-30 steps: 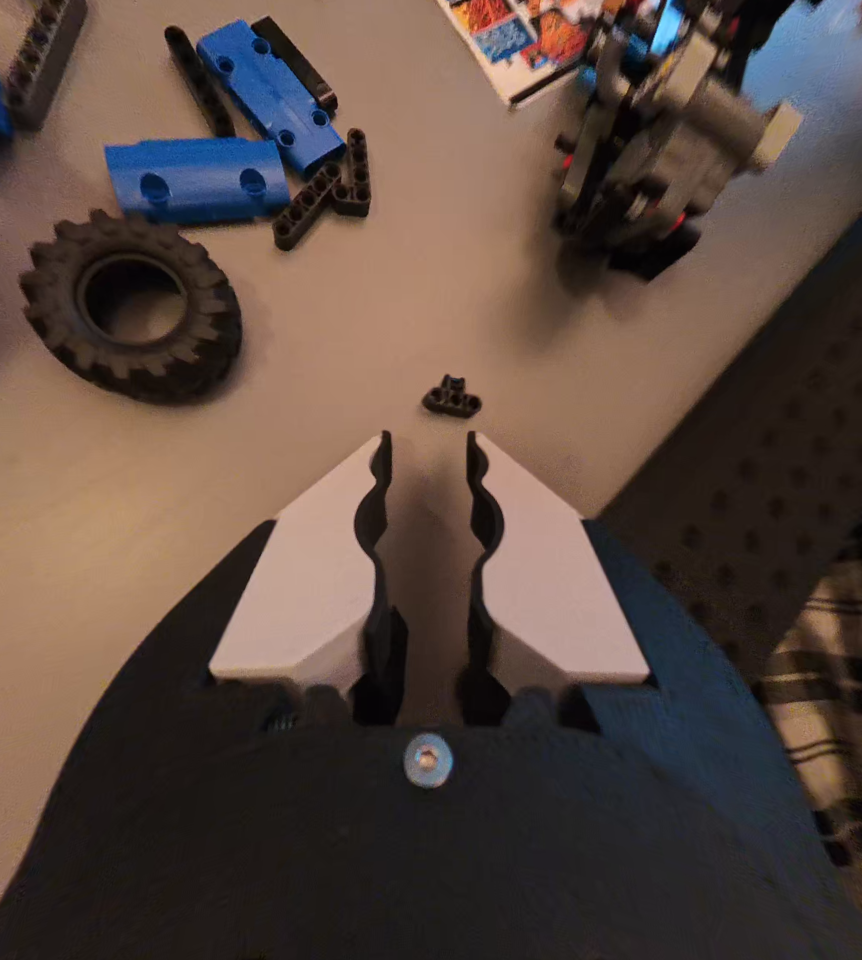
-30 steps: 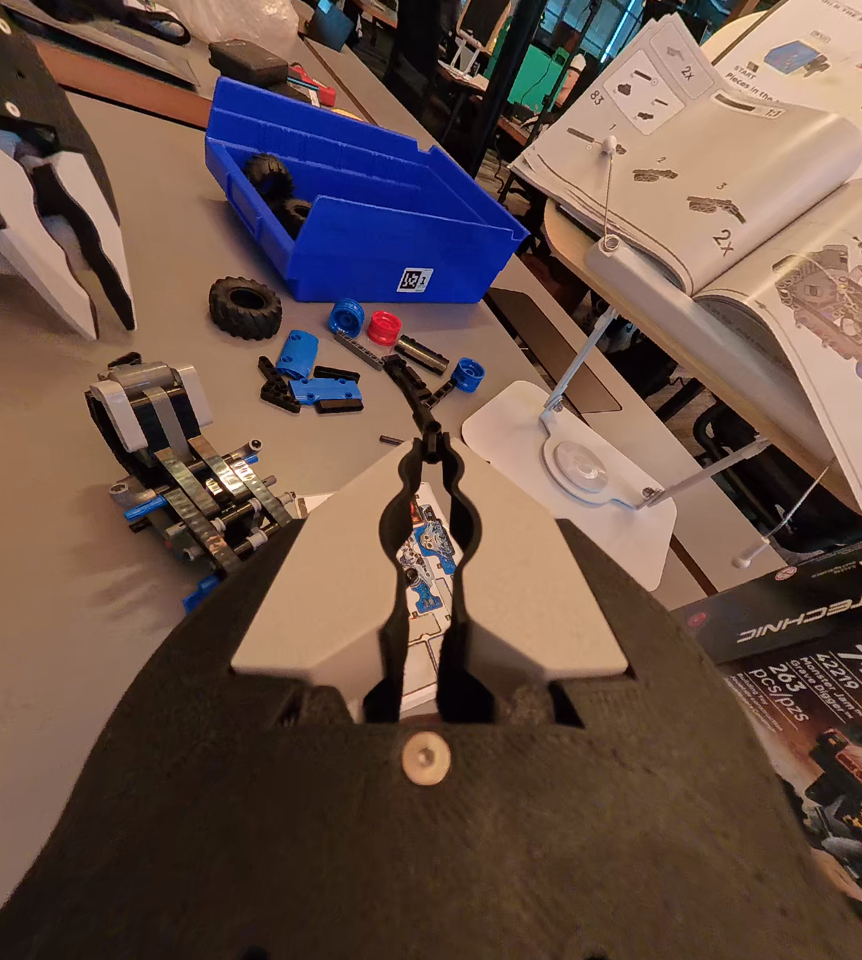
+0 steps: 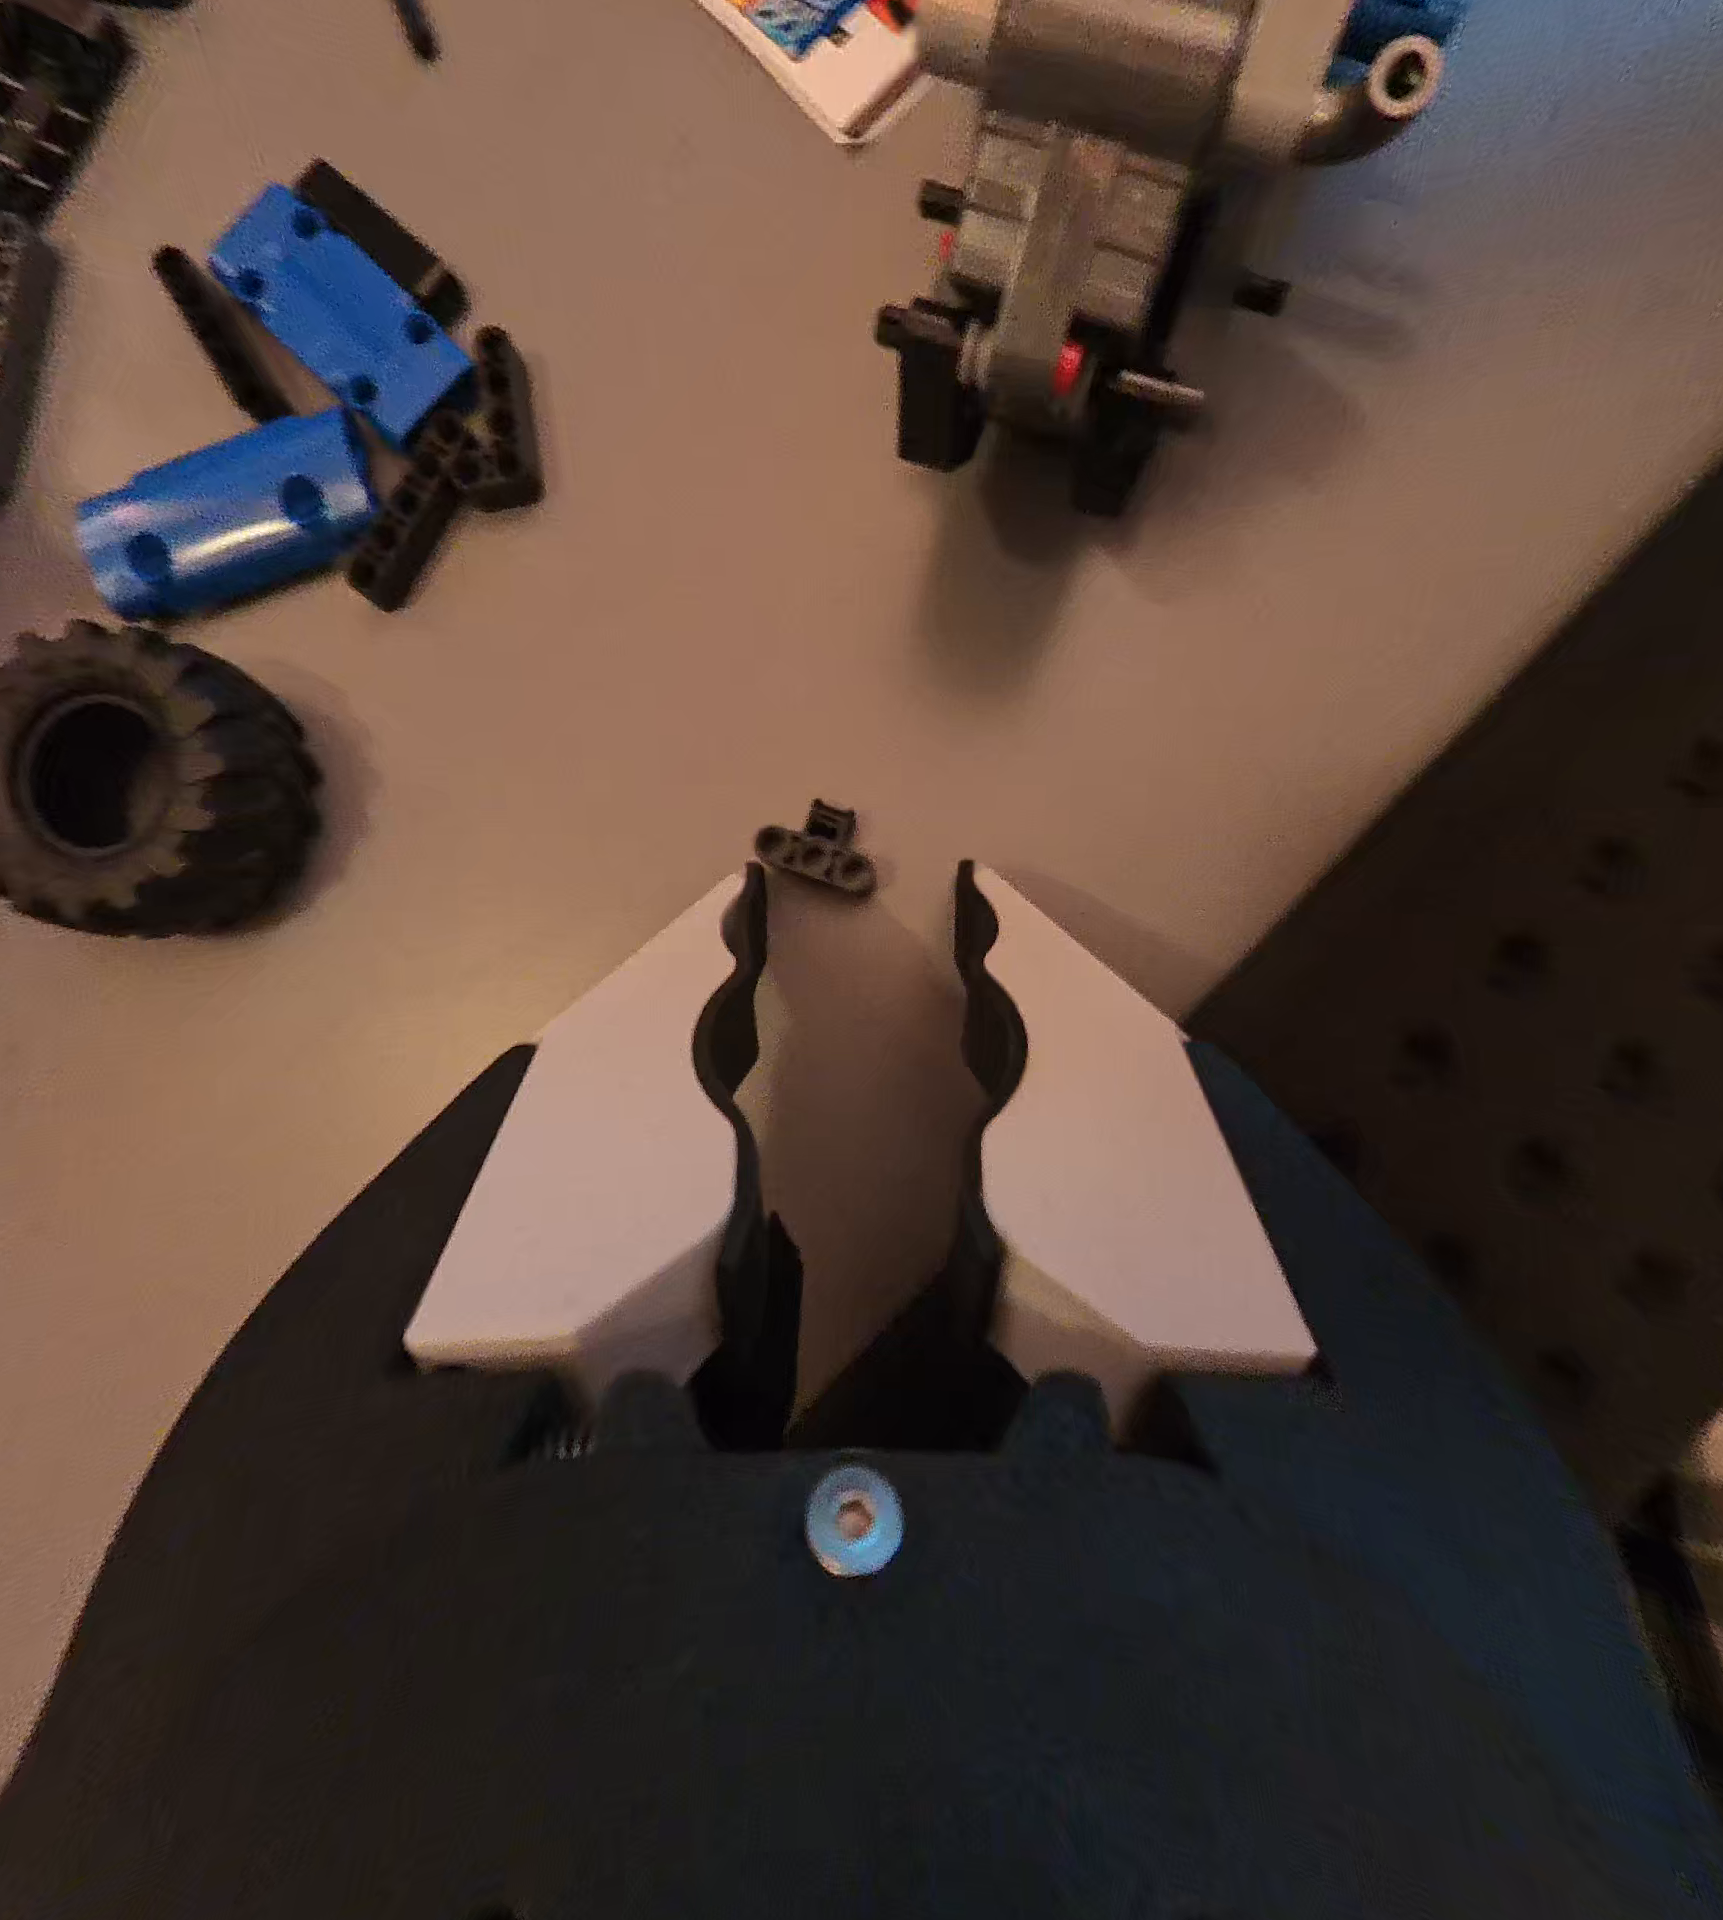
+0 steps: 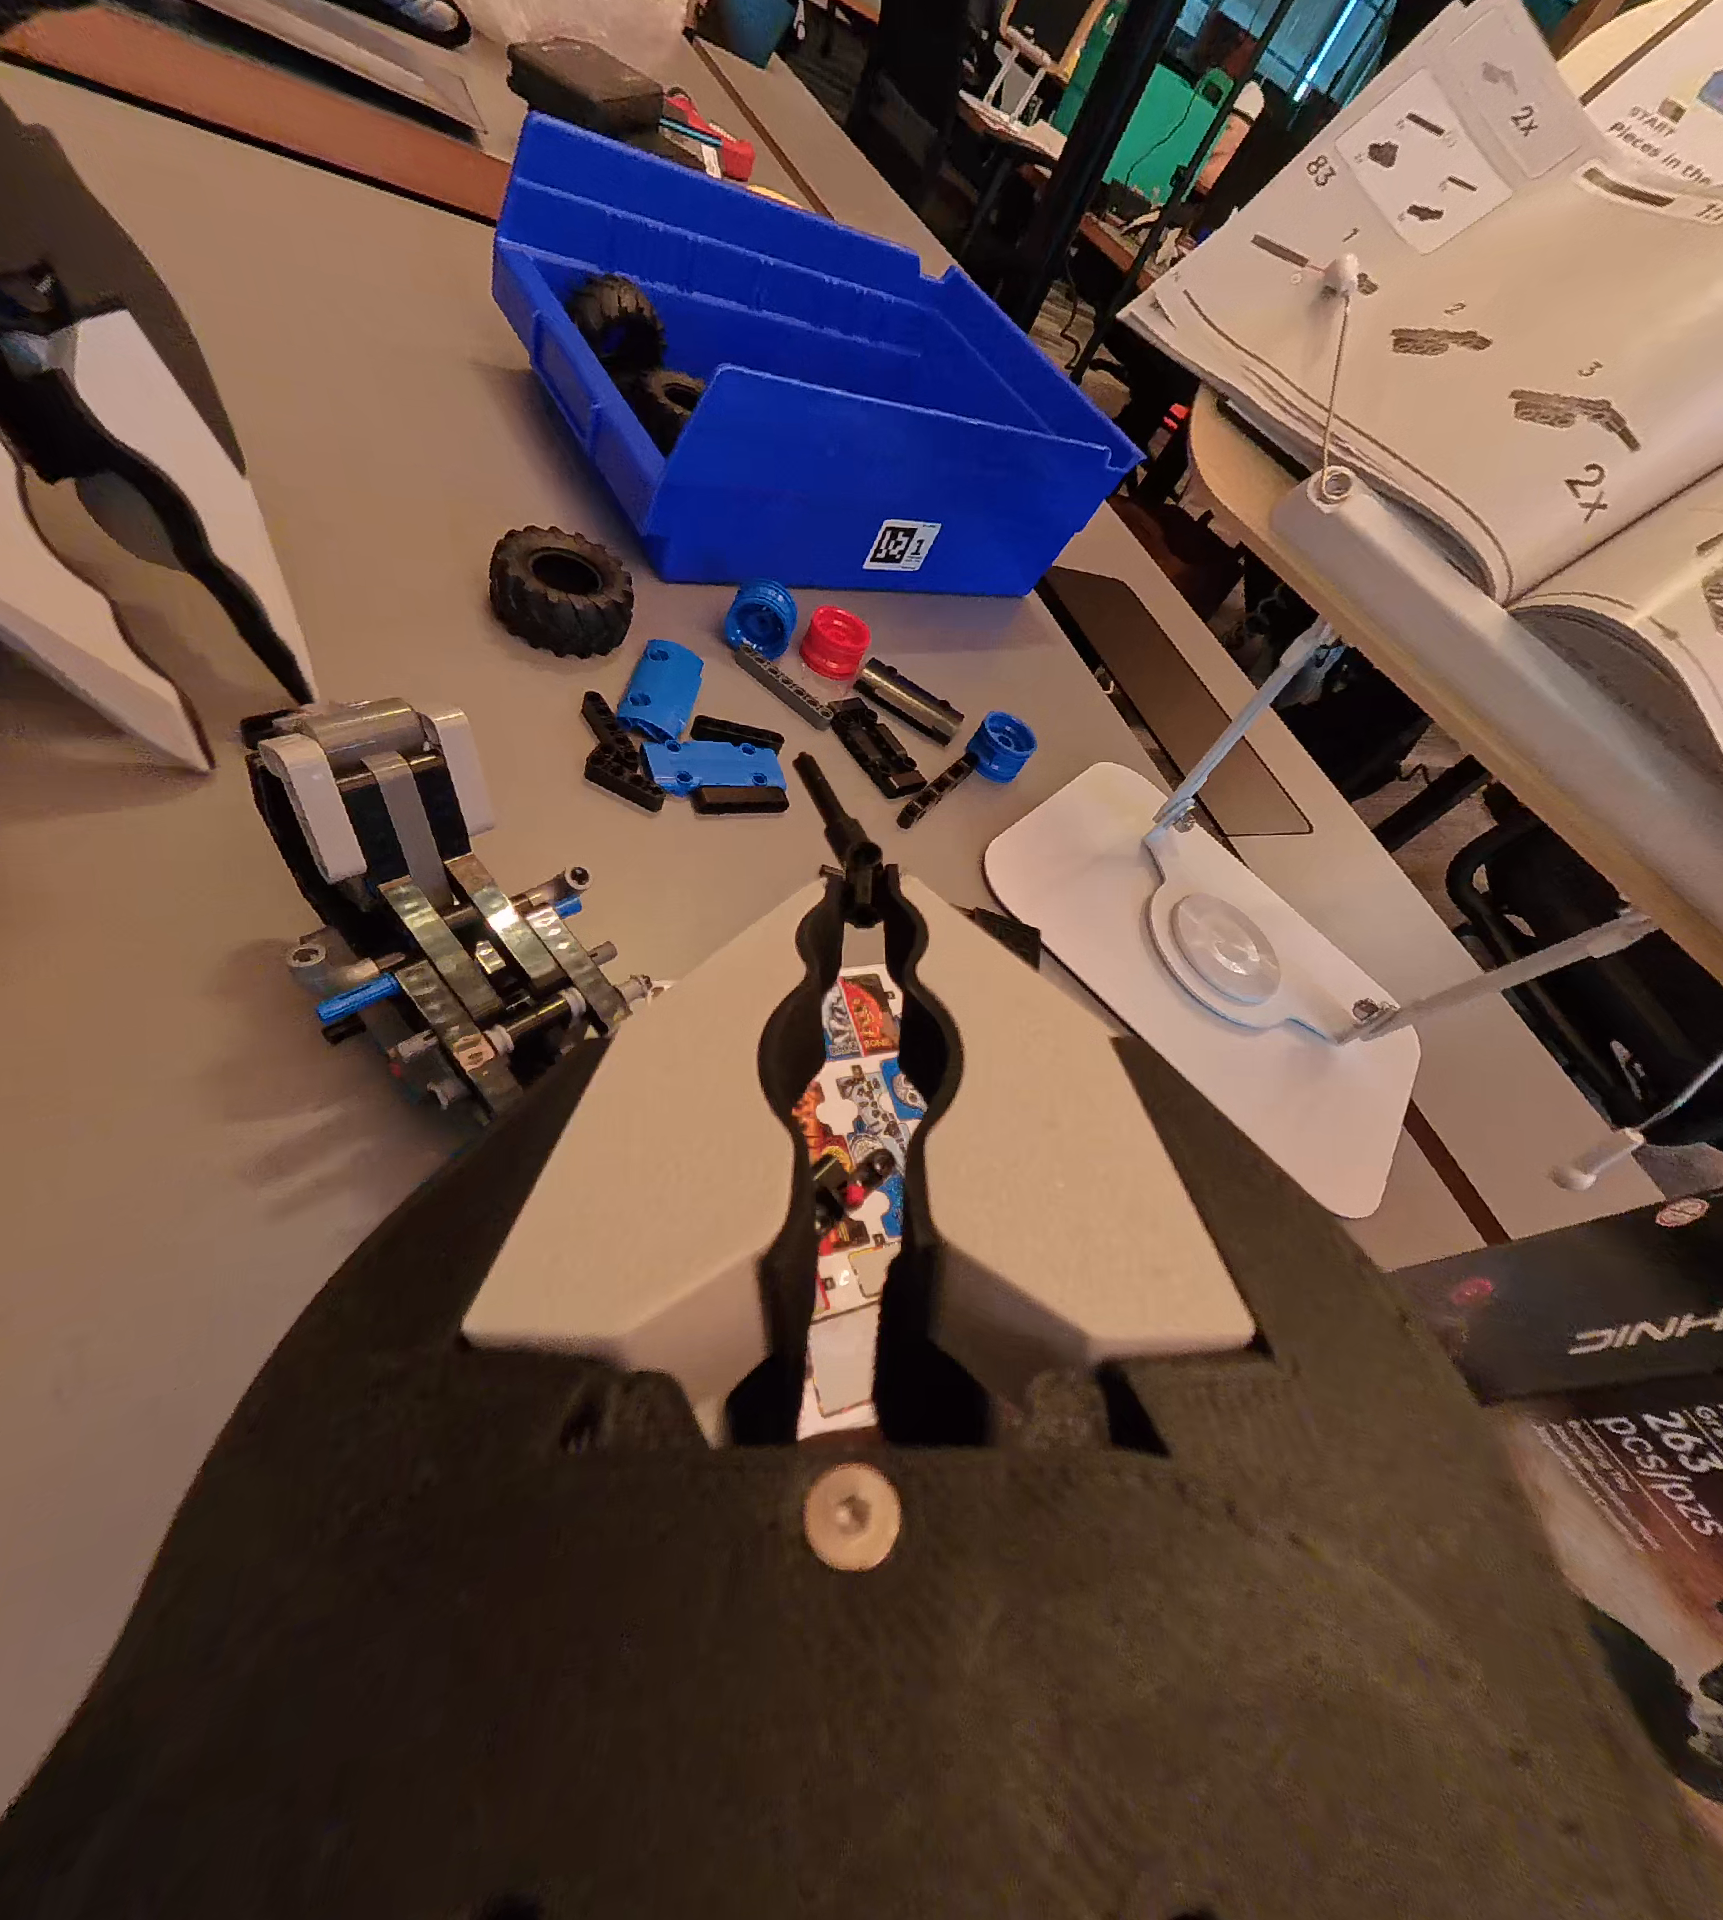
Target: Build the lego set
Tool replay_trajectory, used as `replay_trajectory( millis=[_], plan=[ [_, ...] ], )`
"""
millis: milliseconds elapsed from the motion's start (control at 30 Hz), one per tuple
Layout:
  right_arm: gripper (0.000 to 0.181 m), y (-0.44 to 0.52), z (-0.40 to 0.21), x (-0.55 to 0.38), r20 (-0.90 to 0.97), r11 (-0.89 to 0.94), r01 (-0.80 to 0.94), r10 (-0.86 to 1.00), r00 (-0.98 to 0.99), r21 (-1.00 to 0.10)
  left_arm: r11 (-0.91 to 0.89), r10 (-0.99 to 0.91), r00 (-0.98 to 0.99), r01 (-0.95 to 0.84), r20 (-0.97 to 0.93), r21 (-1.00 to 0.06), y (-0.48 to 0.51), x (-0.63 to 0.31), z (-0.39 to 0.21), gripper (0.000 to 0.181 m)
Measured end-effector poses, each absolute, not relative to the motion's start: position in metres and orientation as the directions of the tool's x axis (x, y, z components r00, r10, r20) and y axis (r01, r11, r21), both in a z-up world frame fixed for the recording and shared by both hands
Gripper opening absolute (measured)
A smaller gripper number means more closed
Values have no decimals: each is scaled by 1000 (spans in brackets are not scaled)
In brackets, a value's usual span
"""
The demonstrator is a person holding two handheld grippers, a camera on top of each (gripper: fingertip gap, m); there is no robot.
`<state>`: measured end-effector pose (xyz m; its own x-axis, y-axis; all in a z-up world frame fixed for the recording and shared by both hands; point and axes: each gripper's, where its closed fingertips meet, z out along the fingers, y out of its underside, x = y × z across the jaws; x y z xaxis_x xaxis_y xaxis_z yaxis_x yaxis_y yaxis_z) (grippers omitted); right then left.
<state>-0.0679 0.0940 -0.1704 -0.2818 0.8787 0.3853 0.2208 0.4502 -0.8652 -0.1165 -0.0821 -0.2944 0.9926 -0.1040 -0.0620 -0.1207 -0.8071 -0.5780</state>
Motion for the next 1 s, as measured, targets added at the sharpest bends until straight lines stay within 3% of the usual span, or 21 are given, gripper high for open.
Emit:
replay_trajectory(
  millis=[200, 700, 1000],
  plan=[
    [5, 93, -168, -66, 392, 456, 214, 876, -282, -864, -798, -111, 991, -134, -75, -587, -73, -114, -295, 10],
    [5, 62, -167, -57, 388, 468, 186, 854, -346, -864, -735, -263, 952, -304, -158, -606, -80, -119, -294, 8],
    [6, 11, -170, -53, 365, 462, 169, 837, -408, -871, -578, -252, 922, -388, -295, -718, -64, -116, -272, 7]
  ],
)
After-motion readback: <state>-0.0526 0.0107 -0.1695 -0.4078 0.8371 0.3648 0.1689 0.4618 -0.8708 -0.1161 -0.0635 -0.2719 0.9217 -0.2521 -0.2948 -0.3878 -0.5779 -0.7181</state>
